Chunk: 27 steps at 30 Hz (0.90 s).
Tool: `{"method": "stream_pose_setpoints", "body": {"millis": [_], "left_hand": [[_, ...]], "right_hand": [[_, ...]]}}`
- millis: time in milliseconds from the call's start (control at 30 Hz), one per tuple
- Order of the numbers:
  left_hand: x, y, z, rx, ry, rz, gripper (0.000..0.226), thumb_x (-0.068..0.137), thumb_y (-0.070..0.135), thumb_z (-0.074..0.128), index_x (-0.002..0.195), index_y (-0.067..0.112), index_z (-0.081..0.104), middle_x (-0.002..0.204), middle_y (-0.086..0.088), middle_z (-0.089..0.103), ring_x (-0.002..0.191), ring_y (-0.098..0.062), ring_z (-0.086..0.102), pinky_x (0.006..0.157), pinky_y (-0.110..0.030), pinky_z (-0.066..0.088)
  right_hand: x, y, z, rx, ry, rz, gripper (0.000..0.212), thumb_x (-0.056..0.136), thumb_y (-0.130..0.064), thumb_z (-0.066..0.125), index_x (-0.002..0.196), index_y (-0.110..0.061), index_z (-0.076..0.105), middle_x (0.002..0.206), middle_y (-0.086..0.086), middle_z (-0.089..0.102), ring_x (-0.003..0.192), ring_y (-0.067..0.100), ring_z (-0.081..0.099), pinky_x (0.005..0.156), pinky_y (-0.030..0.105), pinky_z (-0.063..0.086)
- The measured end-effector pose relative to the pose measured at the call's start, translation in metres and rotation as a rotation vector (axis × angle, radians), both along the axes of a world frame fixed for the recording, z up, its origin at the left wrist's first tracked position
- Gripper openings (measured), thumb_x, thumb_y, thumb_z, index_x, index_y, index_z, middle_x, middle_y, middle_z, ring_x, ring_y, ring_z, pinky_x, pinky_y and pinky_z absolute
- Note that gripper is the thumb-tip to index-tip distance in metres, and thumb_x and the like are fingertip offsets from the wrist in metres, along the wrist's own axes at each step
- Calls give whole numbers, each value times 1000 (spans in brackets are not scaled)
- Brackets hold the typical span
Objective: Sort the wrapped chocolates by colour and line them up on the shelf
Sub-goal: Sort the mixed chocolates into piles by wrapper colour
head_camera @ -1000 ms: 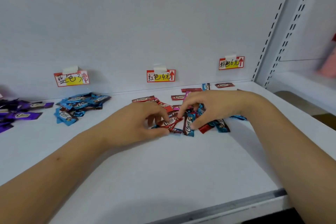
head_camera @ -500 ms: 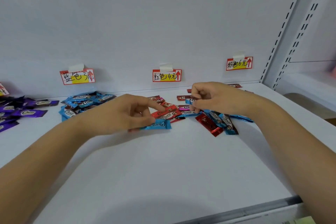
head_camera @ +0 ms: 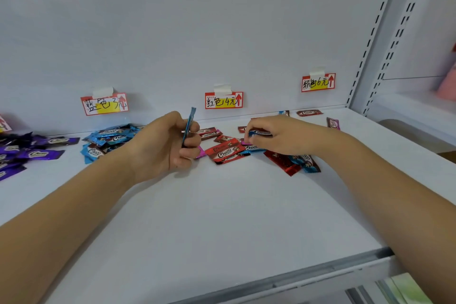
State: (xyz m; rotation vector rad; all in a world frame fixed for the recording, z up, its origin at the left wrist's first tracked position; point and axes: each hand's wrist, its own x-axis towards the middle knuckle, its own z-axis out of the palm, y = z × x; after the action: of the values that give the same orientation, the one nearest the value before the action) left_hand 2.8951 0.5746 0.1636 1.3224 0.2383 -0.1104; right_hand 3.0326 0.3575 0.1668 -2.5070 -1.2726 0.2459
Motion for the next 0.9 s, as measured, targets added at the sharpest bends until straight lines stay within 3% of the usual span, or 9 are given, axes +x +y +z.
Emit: {"method": "stream_pose_setpoints", "body": {"millis": [100, 200, 333, 467, 567, 667, 767, 833, 900], "left_hand": [[2, -2, -1, 9, 58, 2, 36, 91, 52, 47, 78, 20, 39, 69, 3, 21, 49, -11, 20, 36, -18, 18], [2, -8, -1, 9, 90, 1, 52, 76, 70, 58, 82, 22, 39, 72, 3, 17, 51, -11, 14, 37, -17, 13], [1, -16, -2, 158, 51, 28, 37, 93, 55, 52, 91, 19, 44, 68, 2, 15, 48, -12, 15, 39, -19, 13], [2, -25, -5, 445, -91, 95, 22, 105, 23, 40, 99, 7, 54, 56, 1, 25, 45, -16, 26, 37, -25, 32], [6, -27, -9, 662, -195, 148, 29, 105, 10, 34, 103, 12, 62, 53, 2, 39, 51, -18, 42, 47, -31, 45], [10, -29, -11, 829, -263, 240, 30, 104, 14, 38, 103, 24, 66, 66, 8, 49, 60, -9, 47, 61, -24, 43], [15, -35, -11, 902, -262, 247, 14, 101, 36, 48, 101, 30, 61, 73, 15, 56, 59, 4, 52, 61, -21, 38], [22, -42, -8, 990, -238, 219, 26, 98, 50, 45, 97, 29, 61, 73, 14, 59, 65, 1, 54, 61, -23, 38], [35, -51, -4, 1078, -250, 208, 36, 101, 49, 38, 93, 26, 64, 77, 11, 61, 71, -4, 57, 62, -24, 39]], "right_hand": [[4, 1, -3, -39, -38, 46, 28, 89, -56, 59, 113, -40, 58, 116, -13, 57, 95, 5, 55, 78, 23, 49], [6, 2, -4, -41, -36, 37, 31, 85, -57, 65, 110, -40, 59, 119, -12, 56, 98, 6, 54, 84, 28, 50], [6, 3, -5, 1, -73, 40, 21, 88, -53, 62, 103, -37, 63, 108, -15, 58, 95, 6, 55, 82, 27, 49], [11, 4, -7, 129, -145, 28, 10, 97, -35, 54, 101, -31, 63, 100, -12, 54, 91, 7, 52, 76, 21, 41], [17, 4, -6, 325, -197, -23, 10, 100, -23, 49, 96, -23, 58, 96, -6, 49, 84, 5, 50, 71, 16, 38], [23, 0, 1, 540, -235, -149, 19, 102, -16, 39, 88, -13, 51, 88, -4, 44, 75, 3, 44, 65, 17, 34], [31, -11, 6, 808, -199, -304, 26, 104, -25, 41, 84, -10, 47, 71, 3, 50, 58, 8, 49, 58, 22, 39], [36, -22, 6, 991, -90, -390, 26, 102, -33, 49, 89, -10, 46, 66, 8, 53, 47, 12, 53, 50, 23, 45], [42, -30, 4, 1092, -10, -467, 25, 100, -32, 54, 93, -10, 45, 73, 11, 58, 47, 16, 56, 52, 33, 54]]}}
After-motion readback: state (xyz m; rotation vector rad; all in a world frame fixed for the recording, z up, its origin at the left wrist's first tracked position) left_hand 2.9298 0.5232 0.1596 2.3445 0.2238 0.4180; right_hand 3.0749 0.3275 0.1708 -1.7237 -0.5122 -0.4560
